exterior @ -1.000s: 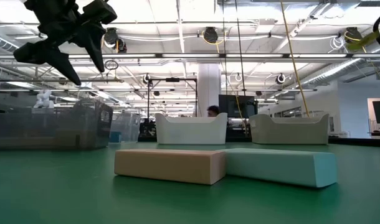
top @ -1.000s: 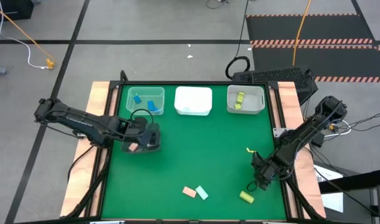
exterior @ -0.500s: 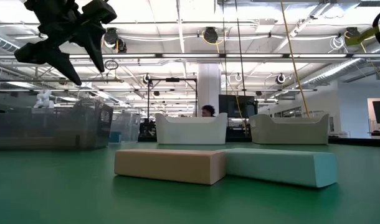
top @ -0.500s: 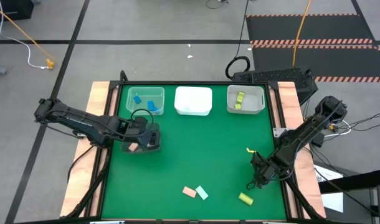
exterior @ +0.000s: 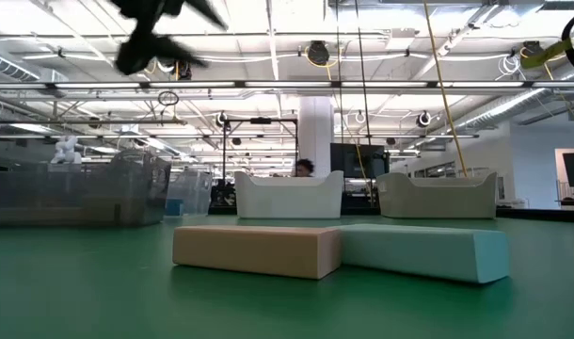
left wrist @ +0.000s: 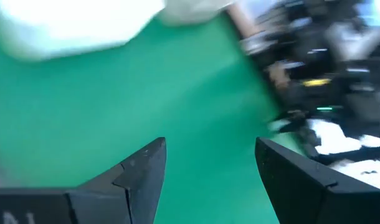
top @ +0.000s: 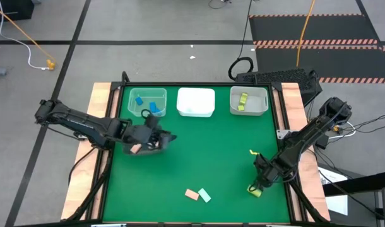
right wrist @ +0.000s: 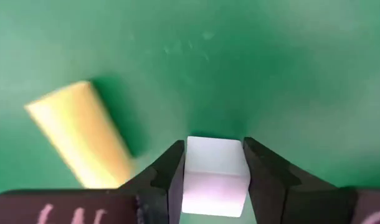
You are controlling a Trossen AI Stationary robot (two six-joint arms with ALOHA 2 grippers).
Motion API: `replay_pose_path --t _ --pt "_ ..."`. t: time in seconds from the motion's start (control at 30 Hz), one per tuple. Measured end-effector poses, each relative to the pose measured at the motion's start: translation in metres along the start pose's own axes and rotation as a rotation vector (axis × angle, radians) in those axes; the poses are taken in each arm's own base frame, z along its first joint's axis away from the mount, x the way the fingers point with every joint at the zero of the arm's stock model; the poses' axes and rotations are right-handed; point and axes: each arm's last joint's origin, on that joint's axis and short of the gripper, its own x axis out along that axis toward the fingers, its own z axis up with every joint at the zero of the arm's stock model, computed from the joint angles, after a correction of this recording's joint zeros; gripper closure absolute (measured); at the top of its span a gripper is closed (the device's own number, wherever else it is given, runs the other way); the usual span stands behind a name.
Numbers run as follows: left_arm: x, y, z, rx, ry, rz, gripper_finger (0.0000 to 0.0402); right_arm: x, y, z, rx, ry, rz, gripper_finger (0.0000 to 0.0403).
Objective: Sort & place blocks by color
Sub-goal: Put the light blue block into the white bin
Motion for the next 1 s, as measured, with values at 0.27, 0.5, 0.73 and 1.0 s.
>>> replay_pose_path --t 0.27,0.5,0.73,1.0 --pt "-0.008 -0.033 0.021 0.367 -0.277 -0.273 0.0158 -0.008 0.004 0.024 -0.021 -0.193 0.072 0.0288" --pt "-0.013 -0.042 0.031 0.482 -0.414 -0.333 0.0158 -0.025 0.007 0.064 -0.032 -0.447 0.158 0.0288" --pt "-0.008 -0.035 0.037 0.500 -0.409 -0.277 0.0158 -0.056 0.019 0.116 -0.057 -0.729 0.400 0.0288" --pt "-0.006 -0.031 0.038 0.803 -0.466 -0.142 0.0158 -0.129 0.016 0.170 0.003 -1.158 0.944 0.0288"
